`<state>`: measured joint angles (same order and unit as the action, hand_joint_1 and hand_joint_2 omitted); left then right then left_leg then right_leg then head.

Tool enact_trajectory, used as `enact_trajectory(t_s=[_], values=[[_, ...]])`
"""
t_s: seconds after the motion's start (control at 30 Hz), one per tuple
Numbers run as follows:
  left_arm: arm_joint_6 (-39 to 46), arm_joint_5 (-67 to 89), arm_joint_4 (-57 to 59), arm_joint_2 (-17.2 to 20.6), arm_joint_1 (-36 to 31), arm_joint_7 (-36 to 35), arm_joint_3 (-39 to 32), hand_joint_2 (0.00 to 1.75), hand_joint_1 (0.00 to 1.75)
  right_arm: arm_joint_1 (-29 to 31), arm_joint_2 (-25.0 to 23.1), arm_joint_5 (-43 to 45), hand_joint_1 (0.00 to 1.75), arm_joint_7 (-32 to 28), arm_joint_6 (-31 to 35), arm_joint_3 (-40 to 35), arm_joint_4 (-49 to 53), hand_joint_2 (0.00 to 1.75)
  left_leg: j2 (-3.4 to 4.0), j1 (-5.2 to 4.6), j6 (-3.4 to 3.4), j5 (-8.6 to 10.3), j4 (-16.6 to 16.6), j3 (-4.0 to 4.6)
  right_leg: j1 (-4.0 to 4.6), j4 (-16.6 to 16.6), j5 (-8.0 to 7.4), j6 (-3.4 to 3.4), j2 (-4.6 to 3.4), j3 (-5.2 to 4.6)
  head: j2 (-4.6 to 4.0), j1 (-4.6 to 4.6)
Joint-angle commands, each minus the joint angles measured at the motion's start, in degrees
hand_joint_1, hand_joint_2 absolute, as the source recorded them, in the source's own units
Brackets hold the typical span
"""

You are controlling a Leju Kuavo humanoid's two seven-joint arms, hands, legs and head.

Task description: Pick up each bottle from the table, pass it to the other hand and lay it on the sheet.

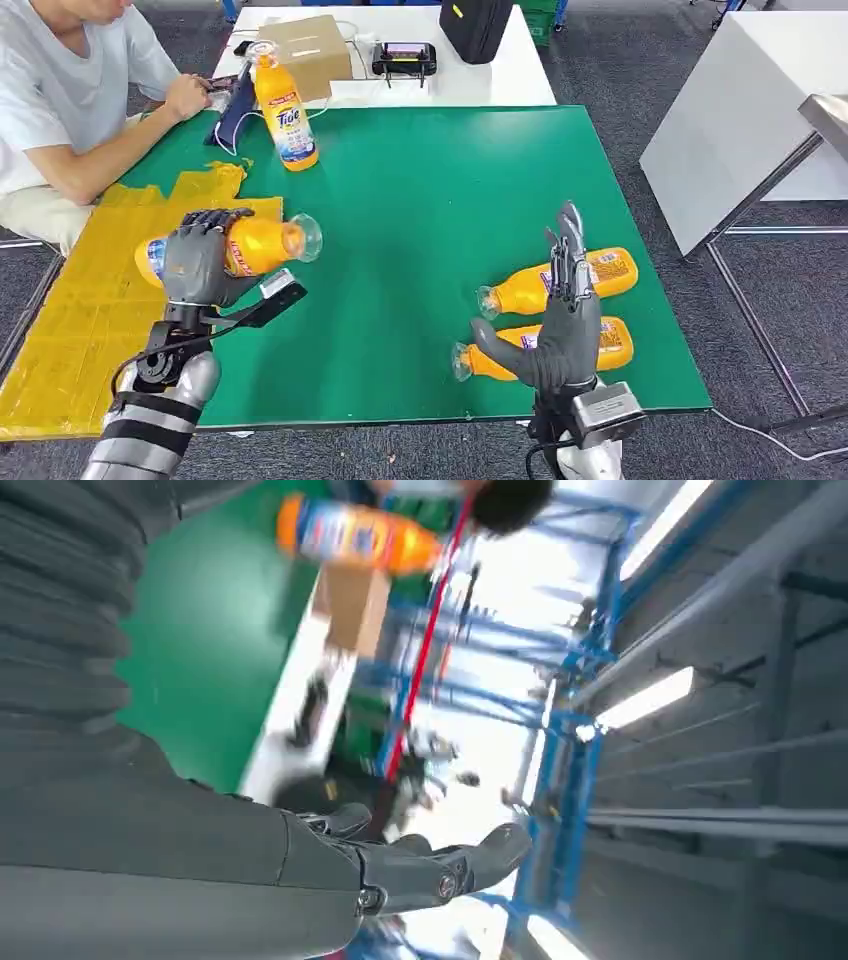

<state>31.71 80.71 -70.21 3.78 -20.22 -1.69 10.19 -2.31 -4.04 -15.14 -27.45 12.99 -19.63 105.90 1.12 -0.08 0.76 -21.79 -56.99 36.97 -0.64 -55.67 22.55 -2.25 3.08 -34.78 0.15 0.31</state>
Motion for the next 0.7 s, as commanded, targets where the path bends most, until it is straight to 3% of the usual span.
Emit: enact_trajectory(t_s=[0.03, 0.13, 0.23, 0.5, 0.53, 0.57, 0.7], values=[[-3.2, 9.3, 43.9, 5.3, -16.9, -7.5, 14.2, 1.75, 1.75, 10.1, 6.3, -13.9, 0.00, 3.5, 3.8, -6.8, -6.2, 1.75, 0.04, 0.06, -0.10, -0.10, 0.1, -0.48, 0.00, 0.1, 0.02, 0.19, -0.38, 0.45, 0.00, 0.00], [-4.9, 9.3, 48.8, 5.7, -16.4, -8.5, 19.5, 1.75, 1.75, 12.5, 8.3, -18.2, 0.00, 5.9, 4.1, -7.8, -9.0, 1.75, 0.15, 0.05, -0.08, -0.11, 0.1, -0.59, -0.01, 0.1, 0.02, 0.18, -0.43, 0.52, 0.00, 0.00], [-3.0, 8.2, 51.1, 4.5, -14.5, -8.4, 18.1, 1.75, 1.75, 15.9, 10.6, -22.1, 0.00, 8.1, 3.7, -8.8, -11.6, 1.75, 0.33, 0.03, -0.04, -0.15, 0.1, -0.62, -0.03, 0.1, 0.03, 0.14, -0.57, 0.54, 0.00, 0.00], [-3.4, 8.4, 51.2, 4.2, -15.0, -8.6, 18.1, 1.75, 1.75, 15.9, 10.6, -22.1, 0.00, 8.2, 3.7, -9.0, -11.6, 1.75, 0.11, 0.00, -0.06, -0.12, 0.1, -0.69, -0.04, 0.1, 0.08, 0.01, -0.33, 0.77, 0.00, 0.00], [-3.9, 8.2, 51.3, 4.0, -14.7, -7.9, 17.6, 1.75, 1.06, 16.9, 11.4, -24.5, 0.00, 10.0, 3.4, -9.7, -12.3, 1.75, 0.18, 0.00, -0.07, -0.17, 0.1, -0.83, -0.04, 0.1, 0.07, 0.05, -0.51, 0.87, 0.00, 0.00], [-3.4, 8.3, 51.3, 3.7, -14.1, -8.1, 17.3, 1.75, 0.05, 18.0, 11.8, -25.3, 0.00, 10.9, 2.9, -10.0, -13.1, 1.75, 0.21, 0.01, -0.12, -0.20, 0.1, -0.94, -0.04, 0.1, 0.06, 0.06, -0.60, 0.93, 0.00, 0.00], [-1.2, 3.3, 51.8, 0.8, -12.7, -5.1, 11.9, 1.75, 0.00, 24.0, 13.6, -28.9, 0.00, 15.7, -0.7, -10.8, -19.1, 1.75, 0.37, -0.02, -0.13, -0.19, 0.1, -1.07, -0.06, 0.1, 0.00, 0.07, -0.69, 0.98, 0.00, -0.02]])
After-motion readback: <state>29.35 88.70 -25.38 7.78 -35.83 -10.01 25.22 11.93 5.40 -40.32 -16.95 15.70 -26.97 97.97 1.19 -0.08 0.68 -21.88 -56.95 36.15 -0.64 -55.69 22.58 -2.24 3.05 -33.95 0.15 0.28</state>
